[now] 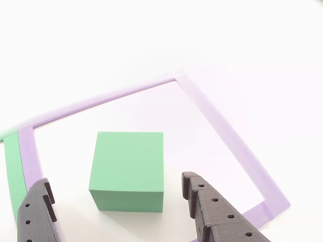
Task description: Tower of hanoi
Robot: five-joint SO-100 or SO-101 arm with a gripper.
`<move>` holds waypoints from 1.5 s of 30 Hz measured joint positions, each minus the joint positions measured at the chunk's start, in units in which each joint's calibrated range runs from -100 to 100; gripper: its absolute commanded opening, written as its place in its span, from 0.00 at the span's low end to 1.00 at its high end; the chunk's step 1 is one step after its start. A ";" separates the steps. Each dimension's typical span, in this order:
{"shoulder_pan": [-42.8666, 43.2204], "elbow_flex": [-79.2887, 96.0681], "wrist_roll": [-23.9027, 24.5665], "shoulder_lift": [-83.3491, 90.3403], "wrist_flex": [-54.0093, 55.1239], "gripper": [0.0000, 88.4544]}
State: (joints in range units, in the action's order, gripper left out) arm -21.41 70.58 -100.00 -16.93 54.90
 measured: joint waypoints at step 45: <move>1.56 0.96 0.00 20.43 -22.15 0.04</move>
State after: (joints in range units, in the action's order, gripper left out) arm -19.85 71.54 -100.00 3.50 32.74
